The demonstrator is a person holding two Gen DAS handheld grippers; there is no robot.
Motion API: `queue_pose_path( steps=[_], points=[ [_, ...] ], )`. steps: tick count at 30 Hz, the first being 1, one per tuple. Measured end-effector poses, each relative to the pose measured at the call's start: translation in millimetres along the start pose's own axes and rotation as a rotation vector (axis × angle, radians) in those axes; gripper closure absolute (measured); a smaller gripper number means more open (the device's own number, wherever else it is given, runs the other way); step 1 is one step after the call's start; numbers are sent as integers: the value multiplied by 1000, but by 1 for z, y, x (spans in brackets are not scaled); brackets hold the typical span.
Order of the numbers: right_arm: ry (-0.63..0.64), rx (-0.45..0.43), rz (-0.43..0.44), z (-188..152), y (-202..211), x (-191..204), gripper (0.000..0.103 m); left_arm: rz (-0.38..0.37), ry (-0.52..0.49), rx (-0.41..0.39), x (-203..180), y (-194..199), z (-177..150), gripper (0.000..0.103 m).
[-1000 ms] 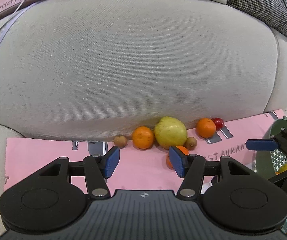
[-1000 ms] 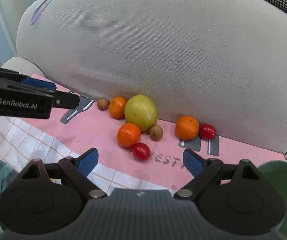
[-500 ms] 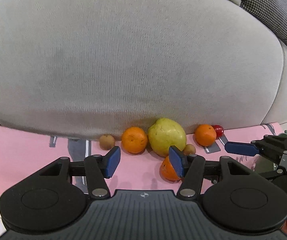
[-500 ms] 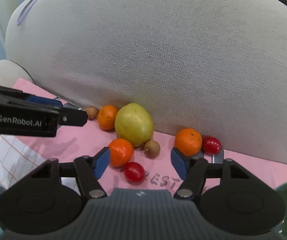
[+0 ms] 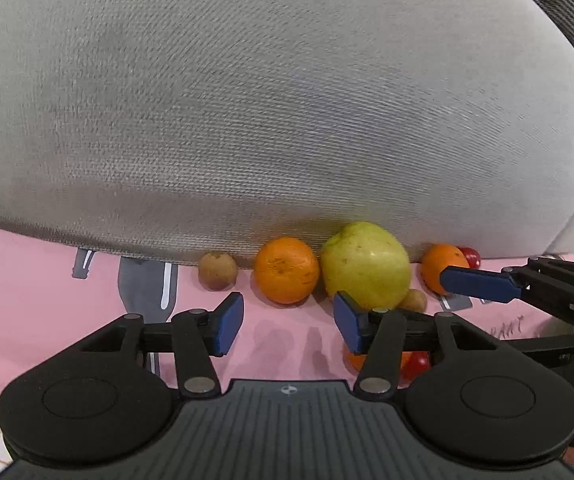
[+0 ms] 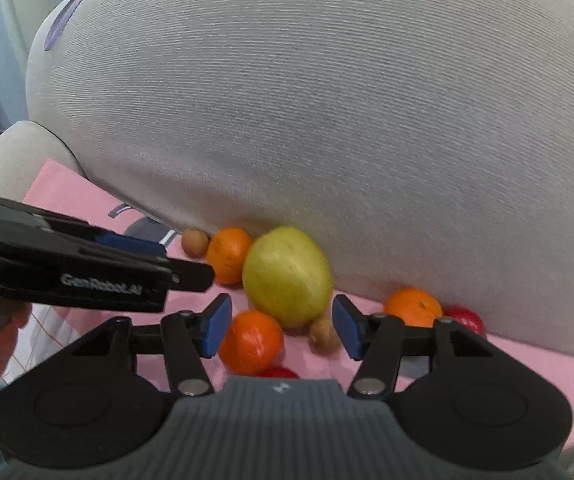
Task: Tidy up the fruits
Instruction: 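Grasp another tangerine with the left tool while the right tool grasps a yellow pear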
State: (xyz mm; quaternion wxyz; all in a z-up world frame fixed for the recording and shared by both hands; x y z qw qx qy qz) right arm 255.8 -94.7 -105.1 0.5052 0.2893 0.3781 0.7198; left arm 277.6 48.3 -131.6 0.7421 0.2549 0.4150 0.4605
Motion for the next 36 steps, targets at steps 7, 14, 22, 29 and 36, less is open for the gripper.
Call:
queue_pose_path(
  steps=[7,14,22,29,36],
  points=[
    [58,9,-13,7,-20,8,48,-34,22,17,8,-16,2,55],
    [126,24,-11,2,-35,6,43,-55,42,29,14,-34,5,55],
    [112,19,-7,3,-48,10,41,-48,69,38,14,-50,5,44],
    [96,-19,-3,2,-34,8,42,-65,107,31,22,-54,-2,39],
    [110,-23,-46,6,-13,-5,42,-47,84,51,19,-66,-5,39]
  ],
)
Point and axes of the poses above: each gripper's, at about its wrist camera, not at the fingertips, and y roughly against the way its jaws point, x to its left, z to its top, the point moved 5 cm from there along -y, roughly the way its jaws point, and after that the axes turned 10 degrees about -z, right-handed, at the moved point
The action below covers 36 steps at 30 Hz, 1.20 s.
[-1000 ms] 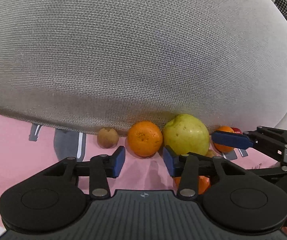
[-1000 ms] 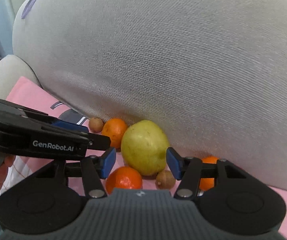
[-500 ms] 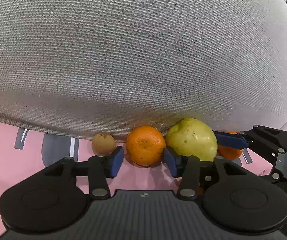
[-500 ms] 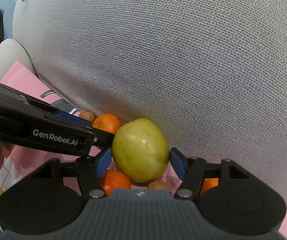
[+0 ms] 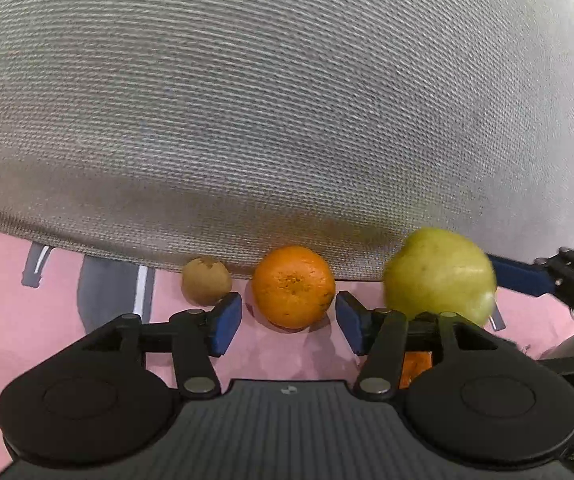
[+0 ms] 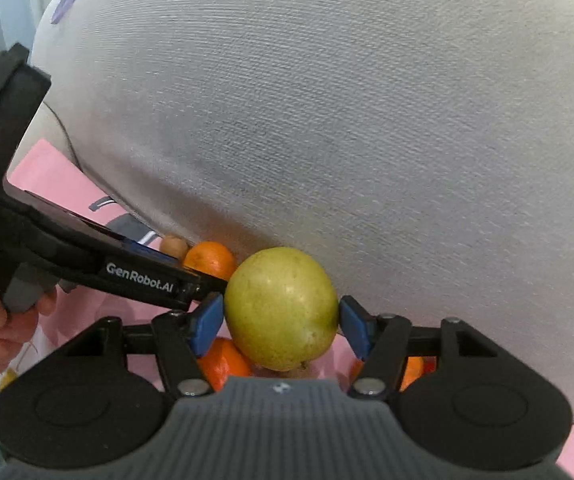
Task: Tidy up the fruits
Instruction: 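Grasp another tangerine with the left tool while the right tool grasps a yellow pear, then carry the tangerine and yellow pear with both tools over the colander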
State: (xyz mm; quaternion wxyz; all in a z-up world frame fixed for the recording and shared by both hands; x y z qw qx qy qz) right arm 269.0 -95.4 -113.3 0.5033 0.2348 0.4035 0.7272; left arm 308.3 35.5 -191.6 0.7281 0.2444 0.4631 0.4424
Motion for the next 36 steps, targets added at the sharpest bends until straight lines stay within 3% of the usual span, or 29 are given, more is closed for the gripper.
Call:
queue_pose_path(
  steps=[4,7,11,22,29,34,36],
  points=[
    [-16,6,-39,-2,-3,-12,42,47,-26,6,-12,-7,0,40],
    [-33,18,-28,1,-9,-13,42,76,-42,11,-18,-16,0,50],
    [-12,31,-26,2,-14,-10,41,67,-19,11,-21,-25,9,51],
    [-72,129,6,19,-32,-5,41,76,14,-20,-28,12,11,51],
    [-142,110,44,15,-1,-17,42,55,17,-69,-45,51,9,51],
    [-189,79,72,7,42,-17,41,46,6,-86,-69,76,0,51],
    [-215,63,82,1,61,-20,41,37,1,-91,-60,92,-7,51]
  ],
)
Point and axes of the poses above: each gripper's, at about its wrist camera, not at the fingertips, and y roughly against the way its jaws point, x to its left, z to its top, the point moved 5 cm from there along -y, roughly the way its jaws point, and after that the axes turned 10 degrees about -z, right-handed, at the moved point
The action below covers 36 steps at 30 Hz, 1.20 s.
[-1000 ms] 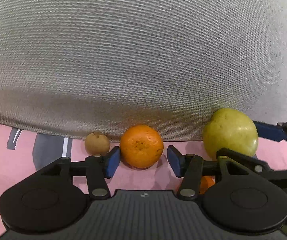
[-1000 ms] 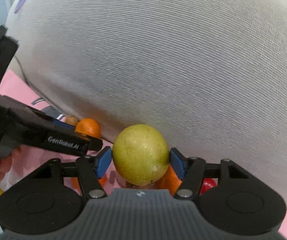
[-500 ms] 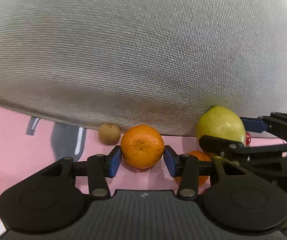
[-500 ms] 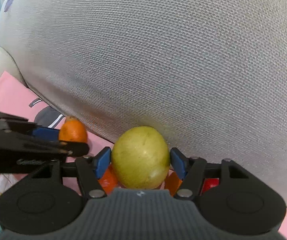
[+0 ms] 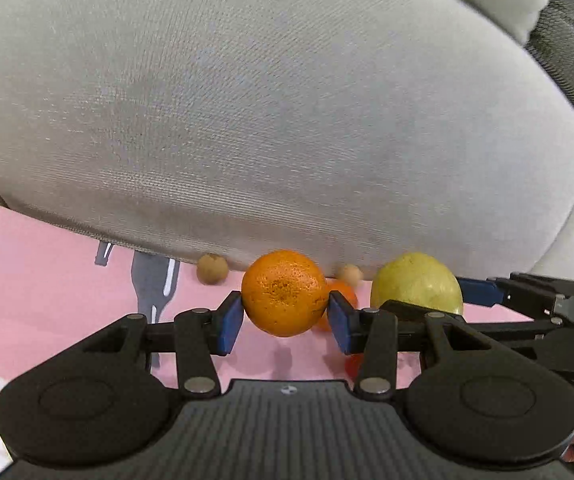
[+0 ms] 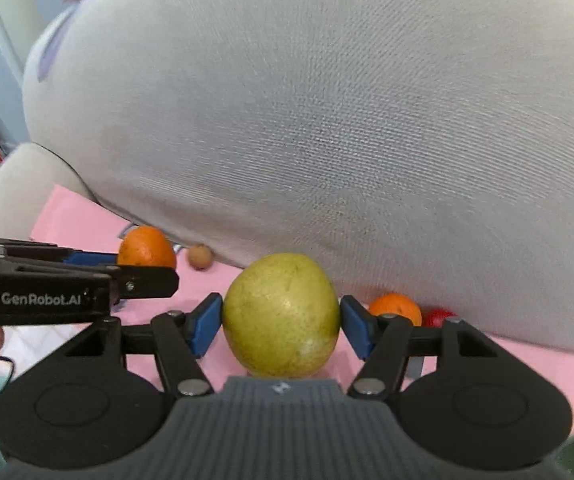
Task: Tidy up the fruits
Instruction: 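Carry the tangerine and yellow pear with both tools over the colander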
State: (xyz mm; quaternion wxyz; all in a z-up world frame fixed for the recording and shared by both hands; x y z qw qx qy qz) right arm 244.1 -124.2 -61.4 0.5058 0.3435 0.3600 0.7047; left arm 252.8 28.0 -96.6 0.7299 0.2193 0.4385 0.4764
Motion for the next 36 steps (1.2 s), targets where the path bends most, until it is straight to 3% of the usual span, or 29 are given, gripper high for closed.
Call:
queue_pose_path(
  steps=[9,19,28,36],
  points=[
    [-61,-69,-4,-47,72,-11,41,-47,-82,17,-51,31,-19,51],
    [-82,-106,-83,-99,131,-54,41,-115,-290,75,-142,41,-47,51],
    [-99,-97,-151,-130,152,-102,41,-185,-443,145,-204,34,-78,51],
    [-88,-60,-228,-147,149,-144,41,-194,-560,205,-241,15,-96,51]
  ],
)
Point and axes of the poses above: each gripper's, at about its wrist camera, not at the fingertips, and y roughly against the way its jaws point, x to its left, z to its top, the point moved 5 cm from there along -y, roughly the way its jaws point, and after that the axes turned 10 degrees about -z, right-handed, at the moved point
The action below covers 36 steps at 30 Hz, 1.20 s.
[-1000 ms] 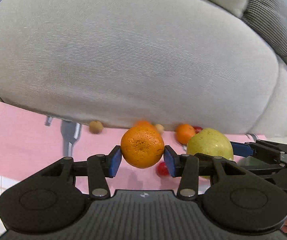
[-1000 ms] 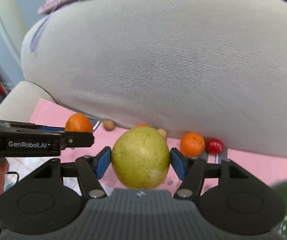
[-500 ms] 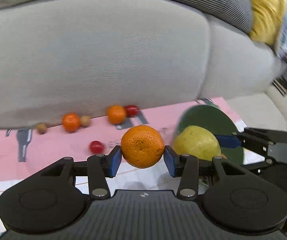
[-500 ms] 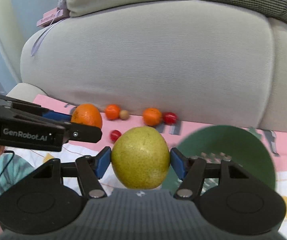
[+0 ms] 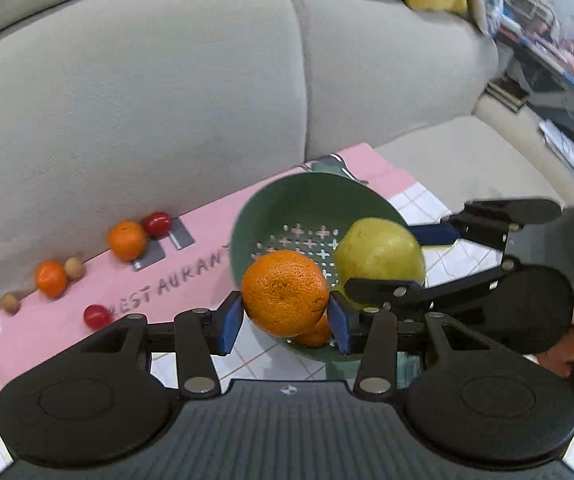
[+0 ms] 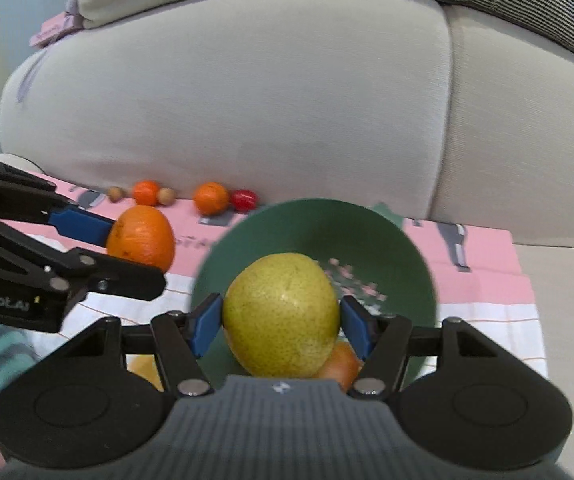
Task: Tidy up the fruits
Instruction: 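Carry the tangerine and yellow pear with both tools over the colander, then open both tools to release the tangerine and pear into the colander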
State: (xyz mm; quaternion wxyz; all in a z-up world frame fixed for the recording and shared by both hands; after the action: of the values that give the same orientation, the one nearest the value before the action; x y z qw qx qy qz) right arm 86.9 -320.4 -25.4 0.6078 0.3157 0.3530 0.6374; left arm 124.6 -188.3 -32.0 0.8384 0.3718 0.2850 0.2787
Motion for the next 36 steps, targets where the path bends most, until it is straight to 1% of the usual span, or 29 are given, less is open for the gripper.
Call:
queue_pose_path(
  steps=[4,8,13,20,27,32,36],
  points=[
    [92,18,-59,-4,-13,-9,41,12,-66,46,-11,-21,1,51],
    [188,41,-74,-6,-29,-13,41,19,-128,97,-19,-40,-1,51],
    [315,36,-98,-4,-47,-11,41,39,-179,146,-21,-58,2,51],
    [414,40,-109,1,-69,-10,41,62,-194,196,-12,-79,3,51],
    [472,71,-94,1,-90,-9,41,53,-177,243,1,-96,0,51],
    [506,94,-86,-1,-102,-7,41,42,-169,257,5,-106,0,51],
    [515,117,-71,-5,-109,-6,41,57,-189,261,6,-111,1,51]
  ],
)
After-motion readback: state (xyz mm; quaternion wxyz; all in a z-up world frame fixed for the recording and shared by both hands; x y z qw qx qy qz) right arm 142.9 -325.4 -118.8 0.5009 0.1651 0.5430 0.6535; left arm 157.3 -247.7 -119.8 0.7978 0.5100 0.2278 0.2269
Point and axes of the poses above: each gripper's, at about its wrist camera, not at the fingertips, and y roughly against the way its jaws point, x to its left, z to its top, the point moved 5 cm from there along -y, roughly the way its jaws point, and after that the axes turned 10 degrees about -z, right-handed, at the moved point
